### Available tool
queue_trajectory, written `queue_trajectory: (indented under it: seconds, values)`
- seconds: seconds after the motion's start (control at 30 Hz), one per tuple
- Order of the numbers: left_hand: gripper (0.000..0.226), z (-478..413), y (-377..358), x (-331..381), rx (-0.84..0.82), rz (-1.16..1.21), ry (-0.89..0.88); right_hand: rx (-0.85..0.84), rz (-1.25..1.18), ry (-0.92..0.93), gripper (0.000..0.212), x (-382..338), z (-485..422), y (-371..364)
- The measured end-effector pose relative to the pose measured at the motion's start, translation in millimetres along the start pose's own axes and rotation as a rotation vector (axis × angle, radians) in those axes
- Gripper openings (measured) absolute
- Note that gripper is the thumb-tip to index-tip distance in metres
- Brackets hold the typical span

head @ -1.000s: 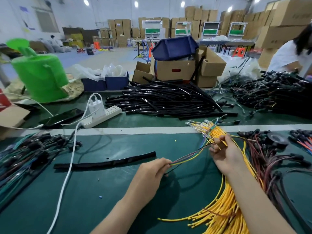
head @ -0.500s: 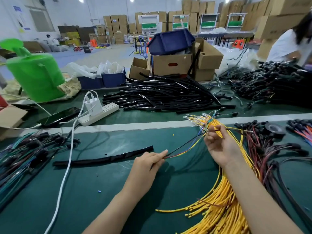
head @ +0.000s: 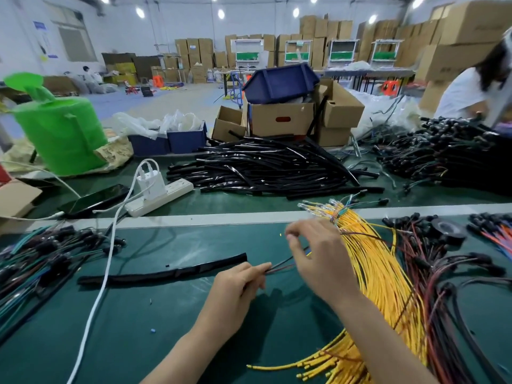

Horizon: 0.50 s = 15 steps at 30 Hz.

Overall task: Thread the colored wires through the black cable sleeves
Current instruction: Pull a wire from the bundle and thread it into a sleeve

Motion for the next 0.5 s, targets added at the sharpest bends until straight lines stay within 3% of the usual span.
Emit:
queue_trajectory:
  seconds: [0.1, 0.17, 0.27, 0.5]
  values:
    - [0.028, -4, 12, -6, 0.104, 0.121, 0.027, -0.335, -0.074, 0.103, 0.018, -22, -2, -36]
    - [0.028, -2, 16, -24, 0.164, 0.363, 0.144, -0.399, -0.107, 0.095, 0.020, -19, 3, -44]
    - [0.023, 4, 7, -43, 0.208, 0.718, 0.278, -0.342, -0.248, 0.079, 0.015, -16, 6, -40]
    - [0.015, 13, 4, -65, 0.348, 1.166, 0.413, -0.217, -0.469, -0.073, 0.012, -1, 8, -36]
Point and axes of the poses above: each hand's wrist, its own z-axis away from the middle knuckle, its own y-axis out of the back of the hand, x = y × z, the point moved 9 cm from there along -z, towards the middle knuckle, and after that the axes turned 12 degrees about -x, right-handed, at the moved point
